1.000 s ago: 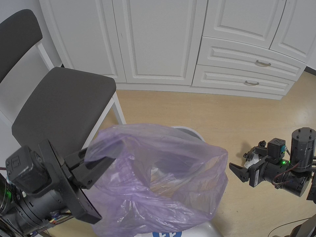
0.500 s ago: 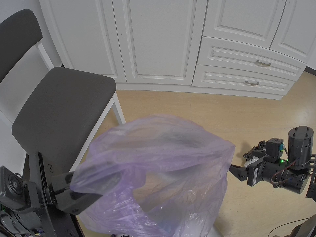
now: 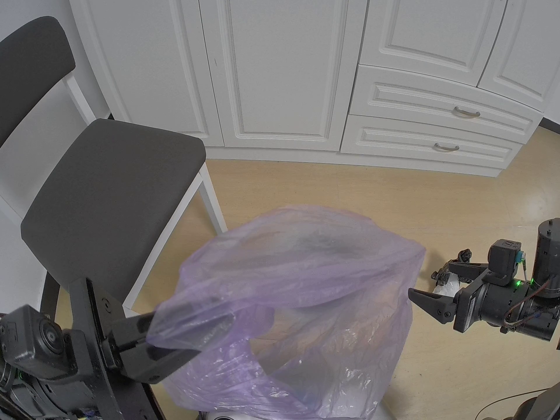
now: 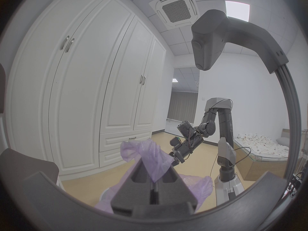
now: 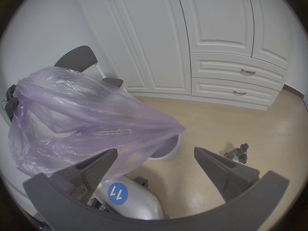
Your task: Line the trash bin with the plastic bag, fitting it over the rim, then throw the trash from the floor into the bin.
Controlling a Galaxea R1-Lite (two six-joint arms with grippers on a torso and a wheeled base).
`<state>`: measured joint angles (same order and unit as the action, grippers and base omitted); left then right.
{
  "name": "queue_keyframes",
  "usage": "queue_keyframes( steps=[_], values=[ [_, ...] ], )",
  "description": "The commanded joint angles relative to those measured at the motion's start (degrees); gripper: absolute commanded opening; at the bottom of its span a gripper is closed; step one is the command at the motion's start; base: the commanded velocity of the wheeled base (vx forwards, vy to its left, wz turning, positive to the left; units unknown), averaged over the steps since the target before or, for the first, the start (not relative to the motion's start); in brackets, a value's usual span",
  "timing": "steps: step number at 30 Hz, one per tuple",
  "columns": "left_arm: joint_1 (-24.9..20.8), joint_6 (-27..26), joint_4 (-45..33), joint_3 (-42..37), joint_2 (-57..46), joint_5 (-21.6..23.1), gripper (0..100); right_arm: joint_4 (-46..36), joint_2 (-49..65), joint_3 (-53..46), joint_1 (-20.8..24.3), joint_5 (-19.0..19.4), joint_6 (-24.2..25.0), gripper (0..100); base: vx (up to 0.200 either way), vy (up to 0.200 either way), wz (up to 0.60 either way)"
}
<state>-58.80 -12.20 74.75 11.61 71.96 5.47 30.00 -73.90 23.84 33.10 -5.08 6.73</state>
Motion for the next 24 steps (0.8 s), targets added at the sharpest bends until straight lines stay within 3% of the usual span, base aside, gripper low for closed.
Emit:
queue_keyframes(
  steps=[1,9,18,24],
  values=[
    [0.0,0.1,0.0,0.2,0.8,0.0,0,0.1,0.5,-0.5,0.3,0.1,0.0,100,0.000,0.000,0.00],
    [-0.5,0.2,0.3,0.4,0.5,0.0,0,0.1,-3.8,-1.4,0.3,0.2,0.0,100,0.000,0.000,0.00],
    [-1.2,1.0,7.2,1.9,2.0,-0.4,0,0.2,-8.8,-2.9,-1.0,2.9,-1.9,100,0.000,0.000,0.00],
    [-4.1,3.4,10.8,1.8,1.9,-0.3,0,0.8,-9.7,-2.5,-2.2,4.4,-1.6,100,0.000,0.000,0.00]
  ],
)
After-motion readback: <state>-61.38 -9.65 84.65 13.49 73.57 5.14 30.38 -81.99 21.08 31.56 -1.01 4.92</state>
